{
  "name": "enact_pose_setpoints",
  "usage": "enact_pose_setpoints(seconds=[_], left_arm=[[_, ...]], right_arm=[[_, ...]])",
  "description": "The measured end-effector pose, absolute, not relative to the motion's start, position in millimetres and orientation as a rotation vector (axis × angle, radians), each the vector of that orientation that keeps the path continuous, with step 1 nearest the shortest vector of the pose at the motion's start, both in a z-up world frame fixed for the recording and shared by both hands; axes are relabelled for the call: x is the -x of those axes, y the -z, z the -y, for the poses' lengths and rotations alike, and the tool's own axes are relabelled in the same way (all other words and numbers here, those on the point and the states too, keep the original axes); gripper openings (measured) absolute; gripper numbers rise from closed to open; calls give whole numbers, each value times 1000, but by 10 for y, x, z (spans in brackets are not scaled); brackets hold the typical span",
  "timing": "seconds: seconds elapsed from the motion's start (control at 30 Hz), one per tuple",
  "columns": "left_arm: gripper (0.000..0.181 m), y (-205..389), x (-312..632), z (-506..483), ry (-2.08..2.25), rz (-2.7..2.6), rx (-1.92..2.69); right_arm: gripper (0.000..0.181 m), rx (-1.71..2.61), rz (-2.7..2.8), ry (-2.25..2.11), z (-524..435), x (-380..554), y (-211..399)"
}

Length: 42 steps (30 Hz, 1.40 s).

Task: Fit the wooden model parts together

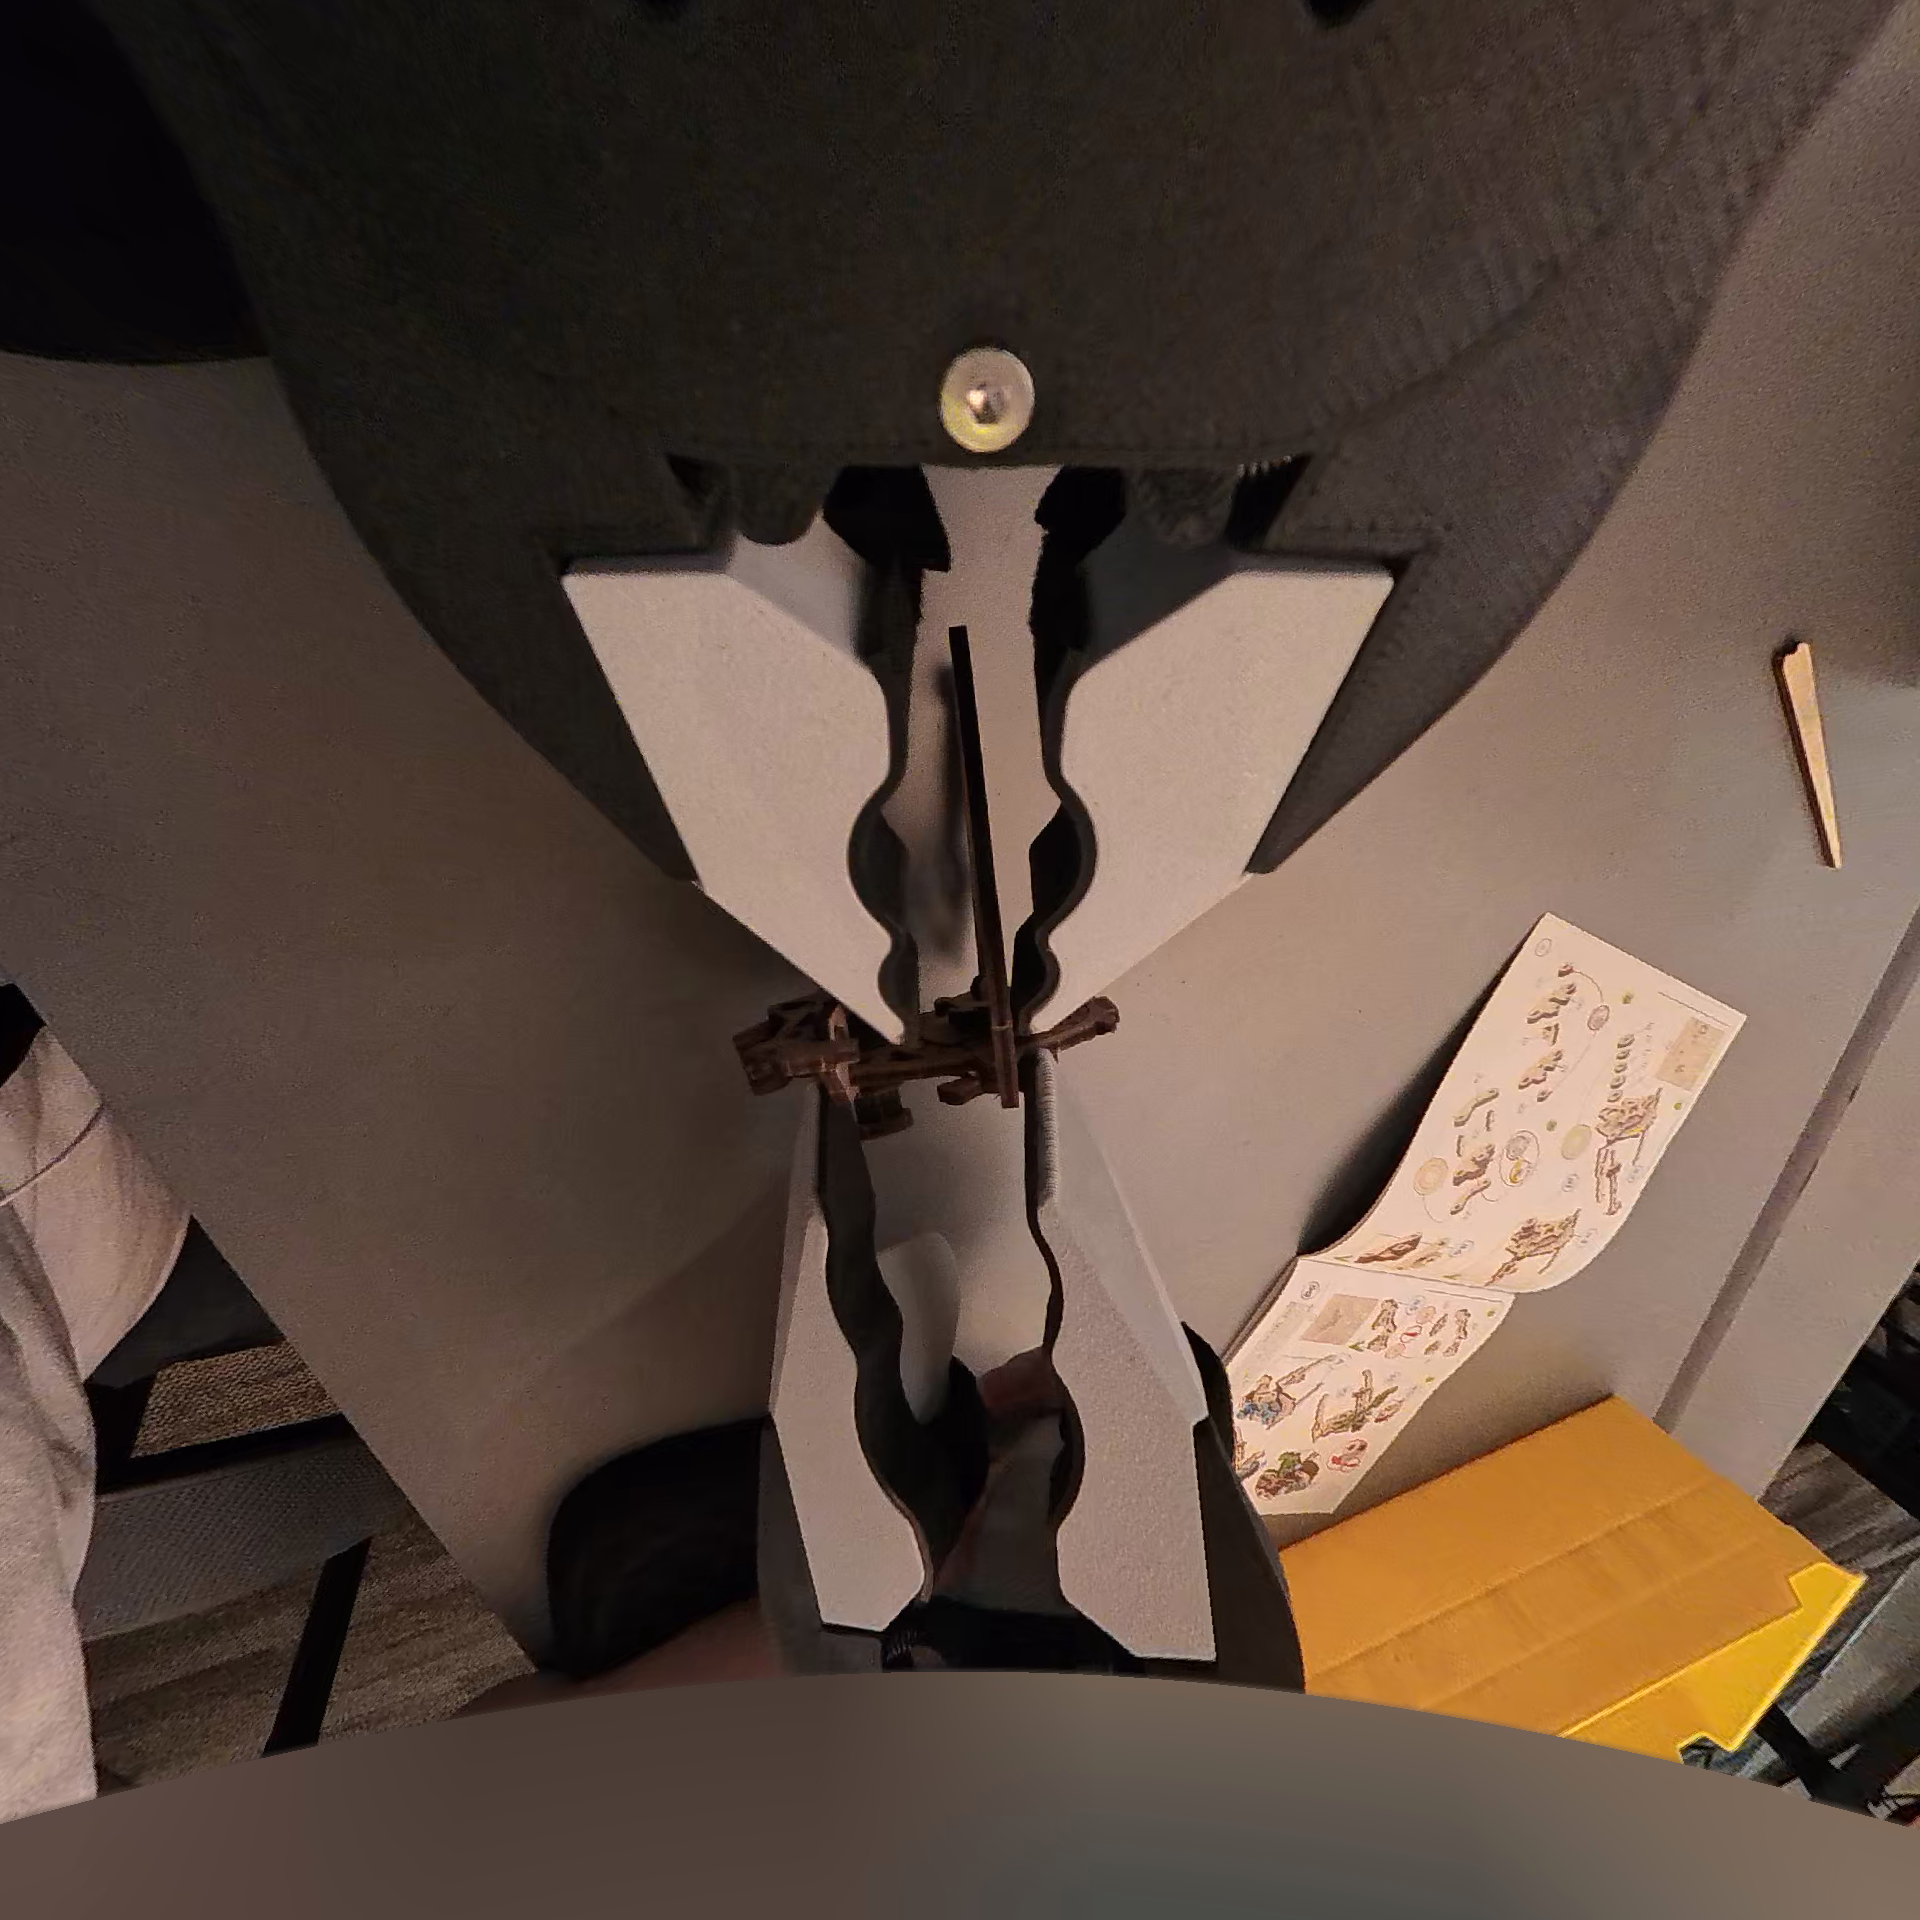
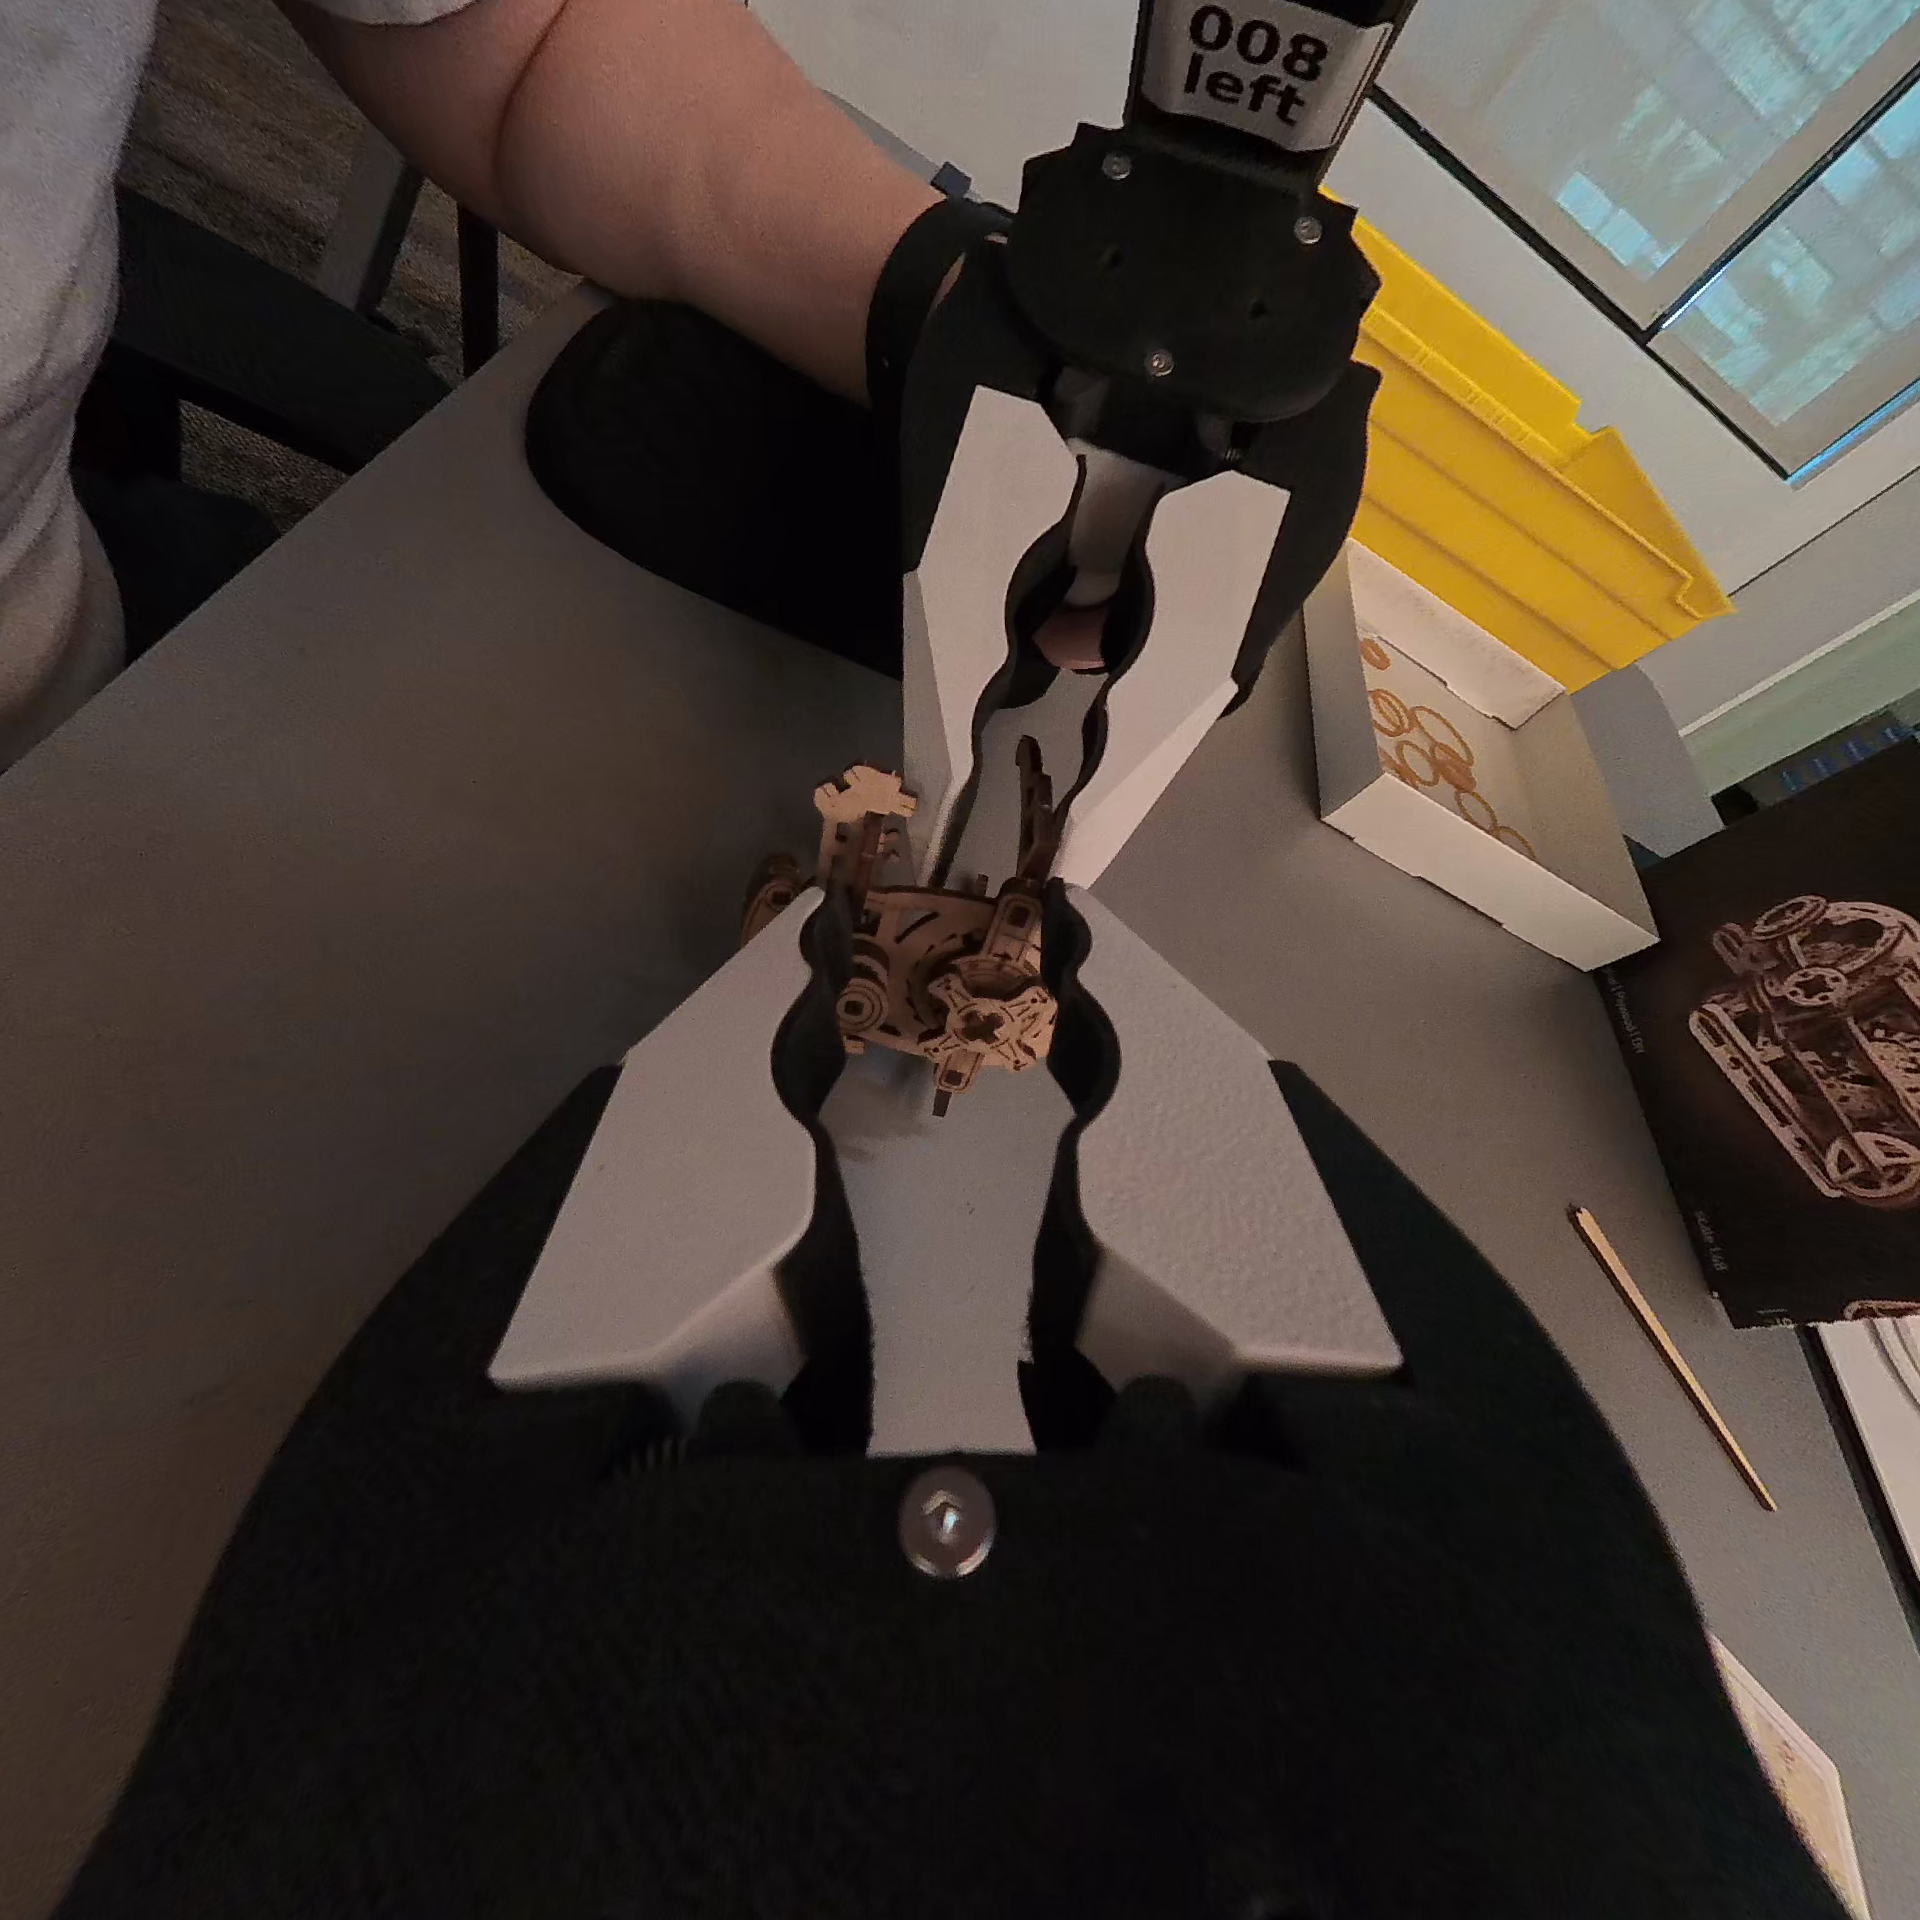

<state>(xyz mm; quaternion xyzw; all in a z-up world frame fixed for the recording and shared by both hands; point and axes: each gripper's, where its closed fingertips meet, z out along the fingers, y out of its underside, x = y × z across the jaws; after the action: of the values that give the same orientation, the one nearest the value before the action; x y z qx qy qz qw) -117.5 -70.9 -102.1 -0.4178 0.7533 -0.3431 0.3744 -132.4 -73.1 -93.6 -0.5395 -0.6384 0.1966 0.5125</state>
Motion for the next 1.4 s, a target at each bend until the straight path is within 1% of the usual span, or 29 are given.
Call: enact_pose_setpoints(seconds=[0.53,0.67,1.0,1.4], left_arm=[[14,1018,1176,708,870,-1927,1067],[19,1040,1159,702,851,-1927,1077],[17,1044,1147,692,843,-1917,1070],[15,1026,1151,696,837,-1912,1053]], right_arm=[[37,1306,1540,-472,739,1325,941],[38,1360,1509,-525,707,1298,941],[37,1462,1414,-713,697,1317,917],[35,1418,1448,-659,716,1324,912]])
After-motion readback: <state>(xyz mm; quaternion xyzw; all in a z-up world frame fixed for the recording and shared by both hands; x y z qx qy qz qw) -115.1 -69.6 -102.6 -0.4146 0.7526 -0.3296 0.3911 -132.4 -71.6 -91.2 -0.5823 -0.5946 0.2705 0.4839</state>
